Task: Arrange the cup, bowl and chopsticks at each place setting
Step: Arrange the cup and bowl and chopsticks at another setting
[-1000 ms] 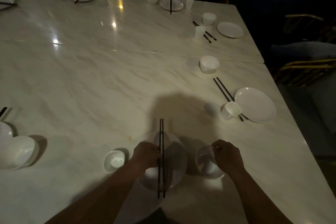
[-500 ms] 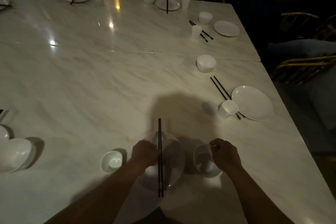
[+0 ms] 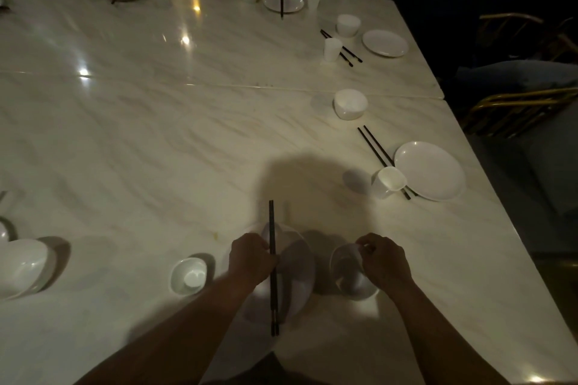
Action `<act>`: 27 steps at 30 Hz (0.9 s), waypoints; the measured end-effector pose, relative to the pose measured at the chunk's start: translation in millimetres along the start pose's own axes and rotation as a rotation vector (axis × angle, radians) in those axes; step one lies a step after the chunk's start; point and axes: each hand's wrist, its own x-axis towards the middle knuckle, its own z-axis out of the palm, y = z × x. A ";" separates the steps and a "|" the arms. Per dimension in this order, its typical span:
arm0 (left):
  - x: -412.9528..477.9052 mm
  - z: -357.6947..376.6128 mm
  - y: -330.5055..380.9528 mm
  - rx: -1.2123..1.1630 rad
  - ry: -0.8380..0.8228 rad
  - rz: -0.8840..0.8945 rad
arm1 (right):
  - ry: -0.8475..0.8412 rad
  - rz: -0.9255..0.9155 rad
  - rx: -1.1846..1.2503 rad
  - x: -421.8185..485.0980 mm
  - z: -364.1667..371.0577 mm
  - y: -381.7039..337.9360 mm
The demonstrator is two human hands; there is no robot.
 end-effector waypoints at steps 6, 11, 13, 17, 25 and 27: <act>0.1 -0.8 -1.2 -0.016 -0.003 -0.021 | -0.006 0.008 -0.002 0.0 -0.4 -0.7; 1.1 -0.5 -2.2 -0.021 -0.008 -0.007 | -0.013 0.003 -0.005 0.0 -0.7 -0.6; 1.1 -0.5 -2.4 -0.034 -0.003 -0.007 | -0.008 -0.003 0.002 -0.3 -0.8 -0.1; -0.7 -1.4 -2.1 -0.036 -0.009 -0.016 | -0.008 0.001 0.005 -0.9 -2.1 -1.2; -1.4 -2.5 -3.5 -0.030 0.011 -0.007 | -0.033 0.021 0.002 0.5 -3.5 -2.5; -1.8 -2.4 -3.2 -0.014 0.011 0.002 | -0.036 0.022 0.007 -0.2 -3.3 -3.0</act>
